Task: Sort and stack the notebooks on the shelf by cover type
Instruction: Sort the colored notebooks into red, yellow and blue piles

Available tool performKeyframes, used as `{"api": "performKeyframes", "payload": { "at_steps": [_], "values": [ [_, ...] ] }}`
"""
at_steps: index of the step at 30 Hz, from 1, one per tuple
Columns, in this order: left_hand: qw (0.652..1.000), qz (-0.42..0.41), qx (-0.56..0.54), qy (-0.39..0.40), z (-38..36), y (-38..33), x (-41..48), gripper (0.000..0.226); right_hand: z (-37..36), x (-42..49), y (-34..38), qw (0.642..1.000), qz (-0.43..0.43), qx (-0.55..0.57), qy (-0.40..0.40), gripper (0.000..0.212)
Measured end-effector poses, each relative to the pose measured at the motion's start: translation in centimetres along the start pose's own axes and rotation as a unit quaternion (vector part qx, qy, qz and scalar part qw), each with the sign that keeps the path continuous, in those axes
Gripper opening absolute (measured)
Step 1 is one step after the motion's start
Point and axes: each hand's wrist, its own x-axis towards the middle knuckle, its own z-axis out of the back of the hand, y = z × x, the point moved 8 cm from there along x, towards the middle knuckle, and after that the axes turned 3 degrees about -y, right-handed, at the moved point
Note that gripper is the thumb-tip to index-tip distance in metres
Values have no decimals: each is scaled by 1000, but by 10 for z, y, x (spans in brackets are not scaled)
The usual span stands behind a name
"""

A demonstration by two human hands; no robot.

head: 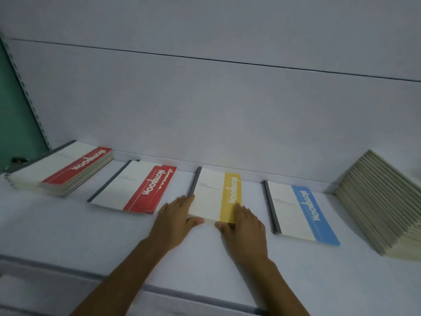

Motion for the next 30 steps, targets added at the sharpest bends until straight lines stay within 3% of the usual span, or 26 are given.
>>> {"api": "performKeyframes", "payload": {
  "at_steps": [5, 13, 19, 30],
  "values": [
    [996, -12, -47, -78, 27, -22, -48, 56, 14, -26, 1, 992, -19, 123, 31, 81],
    [985, 78, -60, -139, 79, -1, -132, 57, 31, -84, 57, 979, 76, 191, 4, 50],
    [971, 117, -89, -191, 118, 37, -190, 60, 13, -127, 118, 963, 116, 241, 44, 47],
    [972, 108, 65, -197, 195, 151, -285, 58, -36, -186, 276, 957, 195, 208, 52, 53]
  ]
}}
